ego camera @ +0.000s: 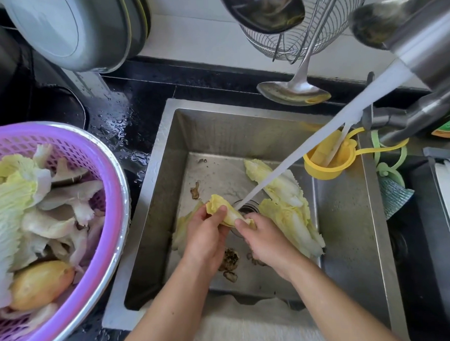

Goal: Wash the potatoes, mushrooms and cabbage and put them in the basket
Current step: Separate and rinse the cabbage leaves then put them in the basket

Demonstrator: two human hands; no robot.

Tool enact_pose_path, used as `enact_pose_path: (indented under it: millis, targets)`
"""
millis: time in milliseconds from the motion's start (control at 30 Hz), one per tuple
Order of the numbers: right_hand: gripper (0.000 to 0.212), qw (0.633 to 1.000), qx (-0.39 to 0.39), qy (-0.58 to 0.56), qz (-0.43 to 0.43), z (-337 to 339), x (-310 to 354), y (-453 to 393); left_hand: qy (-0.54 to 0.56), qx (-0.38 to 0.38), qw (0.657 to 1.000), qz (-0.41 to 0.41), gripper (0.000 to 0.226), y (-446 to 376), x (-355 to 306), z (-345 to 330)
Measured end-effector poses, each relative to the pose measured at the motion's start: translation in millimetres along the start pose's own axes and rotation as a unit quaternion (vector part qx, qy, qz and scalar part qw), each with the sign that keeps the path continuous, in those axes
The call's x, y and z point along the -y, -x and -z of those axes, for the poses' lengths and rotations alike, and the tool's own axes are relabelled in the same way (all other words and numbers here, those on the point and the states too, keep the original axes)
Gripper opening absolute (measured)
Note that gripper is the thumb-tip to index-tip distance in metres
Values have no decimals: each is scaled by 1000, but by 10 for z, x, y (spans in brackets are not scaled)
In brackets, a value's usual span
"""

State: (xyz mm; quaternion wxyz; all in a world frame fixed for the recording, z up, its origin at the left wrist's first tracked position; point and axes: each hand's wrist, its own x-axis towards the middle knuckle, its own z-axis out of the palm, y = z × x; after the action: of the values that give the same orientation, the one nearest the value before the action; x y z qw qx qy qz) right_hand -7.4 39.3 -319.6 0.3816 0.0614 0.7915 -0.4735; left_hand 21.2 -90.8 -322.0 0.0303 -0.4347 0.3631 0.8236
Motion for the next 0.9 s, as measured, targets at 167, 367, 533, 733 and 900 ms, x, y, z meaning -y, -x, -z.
enact_pose_path:
  millis: [167,367,533,733,900]
  targets:
    - [47,999,-36,15,-20,-16,51,-56,-258,-34,960,-105,65,58,44,9]
    - [47,994,-21,84,-66,162,144,-131,-764,145,565,-277,51,100,46,-81]
    - [43,987,45,154,-20,328,281,-87,-799,192,516,-242,34,80,-183,-111]
    - [43,979,62,185,64,299,405,-131,-674,230,650,-264,14,18,-224,56]
    - [37,992,89,-85,-14,202,419,-128,-629,196,693,-294,23,-35,-149,83]
